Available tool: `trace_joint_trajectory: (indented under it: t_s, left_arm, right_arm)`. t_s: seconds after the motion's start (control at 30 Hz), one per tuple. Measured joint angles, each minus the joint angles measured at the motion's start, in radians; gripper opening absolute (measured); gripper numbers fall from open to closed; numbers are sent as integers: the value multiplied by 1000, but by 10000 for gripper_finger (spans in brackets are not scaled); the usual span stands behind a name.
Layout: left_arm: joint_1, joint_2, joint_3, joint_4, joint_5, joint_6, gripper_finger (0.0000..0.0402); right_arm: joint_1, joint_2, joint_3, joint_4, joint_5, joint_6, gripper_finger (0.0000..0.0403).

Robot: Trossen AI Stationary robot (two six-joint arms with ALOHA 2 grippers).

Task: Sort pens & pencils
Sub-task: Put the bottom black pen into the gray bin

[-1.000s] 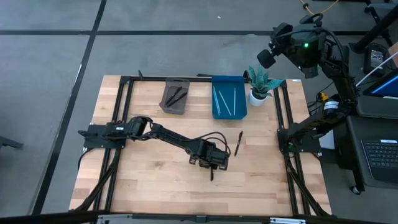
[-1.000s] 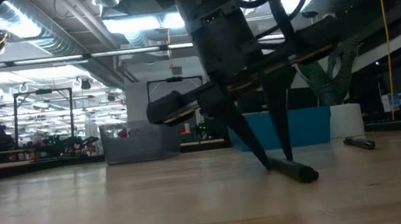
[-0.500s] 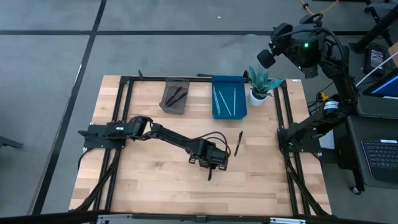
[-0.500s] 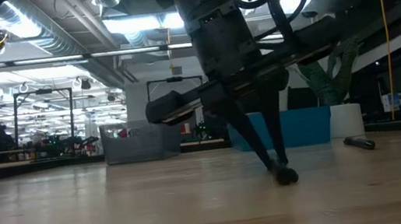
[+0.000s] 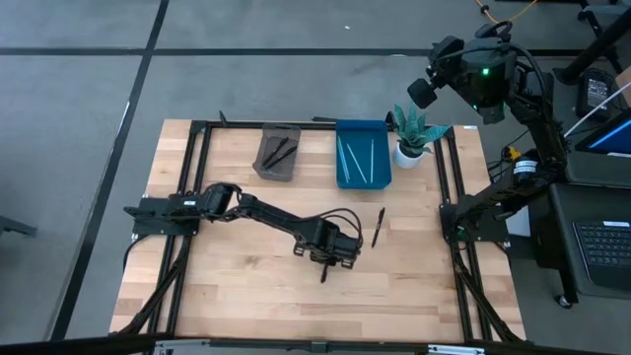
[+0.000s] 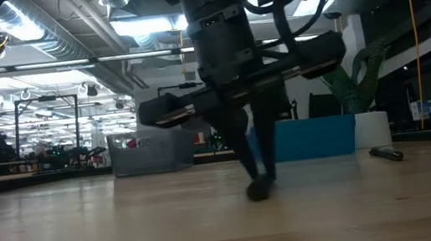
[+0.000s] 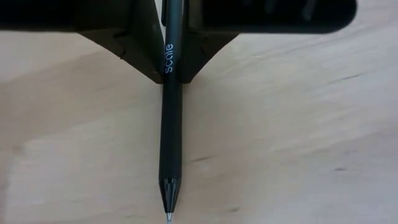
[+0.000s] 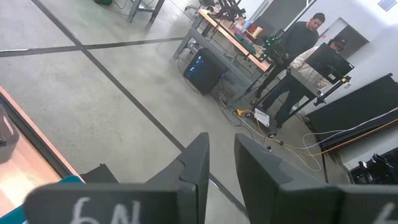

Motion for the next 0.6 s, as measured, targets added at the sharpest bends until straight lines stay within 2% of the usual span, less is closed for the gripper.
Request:
trace_joint_trajectory:
  t_s: [0.4,0.6]
  left_arm:
    - [12,-5,-2,-117,13,50,27]
    - [16,-35,-8,-167,-59,52,24]
  right_arm:
    - [0,0,0,0,0,0,78]
    - [0,0,0,18,0,0,78]
